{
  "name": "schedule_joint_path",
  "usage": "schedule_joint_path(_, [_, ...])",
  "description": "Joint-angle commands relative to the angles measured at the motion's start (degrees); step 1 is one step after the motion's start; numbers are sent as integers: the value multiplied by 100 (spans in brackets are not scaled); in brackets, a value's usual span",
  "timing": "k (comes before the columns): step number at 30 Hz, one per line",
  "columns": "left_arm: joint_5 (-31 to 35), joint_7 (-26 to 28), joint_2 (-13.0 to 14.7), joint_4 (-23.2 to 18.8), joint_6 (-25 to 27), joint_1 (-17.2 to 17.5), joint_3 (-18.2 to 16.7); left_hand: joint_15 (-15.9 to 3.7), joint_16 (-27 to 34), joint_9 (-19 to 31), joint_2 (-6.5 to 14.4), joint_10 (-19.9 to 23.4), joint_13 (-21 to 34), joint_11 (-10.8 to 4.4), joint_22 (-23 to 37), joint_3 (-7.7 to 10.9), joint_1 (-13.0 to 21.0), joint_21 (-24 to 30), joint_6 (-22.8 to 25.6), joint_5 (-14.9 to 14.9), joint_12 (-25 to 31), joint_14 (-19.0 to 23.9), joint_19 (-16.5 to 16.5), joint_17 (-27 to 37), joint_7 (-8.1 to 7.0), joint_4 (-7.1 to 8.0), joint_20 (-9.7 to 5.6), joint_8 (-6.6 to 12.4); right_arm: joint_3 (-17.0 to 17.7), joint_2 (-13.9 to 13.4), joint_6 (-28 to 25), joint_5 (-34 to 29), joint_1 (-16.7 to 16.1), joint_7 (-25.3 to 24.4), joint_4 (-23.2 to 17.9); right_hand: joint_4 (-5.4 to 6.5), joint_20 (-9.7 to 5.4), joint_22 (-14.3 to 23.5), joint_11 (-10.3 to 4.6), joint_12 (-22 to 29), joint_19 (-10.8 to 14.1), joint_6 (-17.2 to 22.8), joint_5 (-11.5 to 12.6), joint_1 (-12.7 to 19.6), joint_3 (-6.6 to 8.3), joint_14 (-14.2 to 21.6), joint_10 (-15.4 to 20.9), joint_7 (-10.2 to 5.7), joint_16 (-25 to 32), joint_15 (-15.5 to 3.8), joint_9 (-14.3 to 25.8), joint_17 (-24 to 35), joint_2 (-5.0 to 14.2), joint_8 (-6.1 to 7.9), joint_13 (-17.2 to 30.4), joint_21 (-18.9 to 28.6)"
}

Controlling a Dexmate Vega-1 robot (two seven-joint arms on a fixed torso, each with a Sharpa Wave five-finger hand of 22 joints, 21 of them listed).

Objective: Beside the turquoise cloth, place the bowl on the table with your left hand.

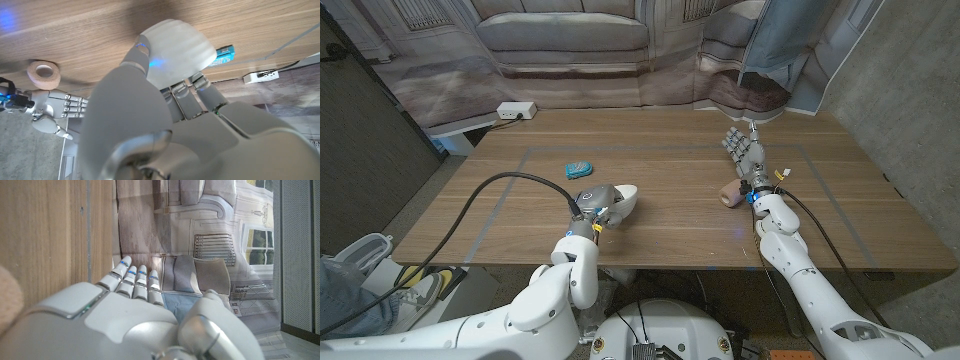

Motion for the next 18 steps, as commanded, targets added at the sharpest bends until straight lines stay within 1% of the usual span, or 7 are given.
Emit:
schedule_joint_path(1, [51,256,30,-183,234,198,34,-182,19,28,312,37,36,-7,19,155,261,44,713,35,44,74,-13,43,71,160,-178,90,-18,22,-14,-10,-12,38,6,5,-9,22,8,-9,58,41,40,-1,-30,23,41,-10,1,-11,15,19,43,-11,27,-31])
schedule_joint_path(7, [131,268,49,-257,234,513,-210,-178,16,29,311,48,56,-5,21,155,256,51,726,34,45,71,-29,53,75,166,-178,94,-41,32,-31,-30,-6,47,11,3,-9,23,16,-7,60,42,40,-2,-33,26,47,-7,2,-4,15,19,43,-11,27,-37])
schedule_joint_path(11, [-23,510,153,-319,177,677,-369,-180,12,29,309,63,76,-10,22,156,258,60,744,34,48,66,-39,62,69,166,-176,100,-56,45,-37,-46,-17,35,7,2,-9,23,15,-8,62,40,40,-2,-35,23,46,-12,1,-8,15,19,44,-12,27,-40])
schedule_joint_path(15, [-312,775,312,-396,-92,1026,-797,-180,13,29,310,64,94,-6,24,157,256,69,756,34,44,69,-48,72,64,169,-181,103,-69,49,-35,-68,-54,-2,-39,1,-9,23,20,-9,63,41,40,-2,-36,18,45,-12,-2,-10,15,19,45,-12,27,-43])
schedule_joint_path(18, [-488,907,417,-450,-210,1215,-1066,-178,14,28,308,69,105,-5,24,156,254,74,753,33,44,72,-56,78,52,171,-183,101,-79,40,-41,-82,-93,-47,-110,1,-9,23,19,-9,63,36,40,-2,-37,22,45,-9,0,-6,15,19,45,-14,27,-45])
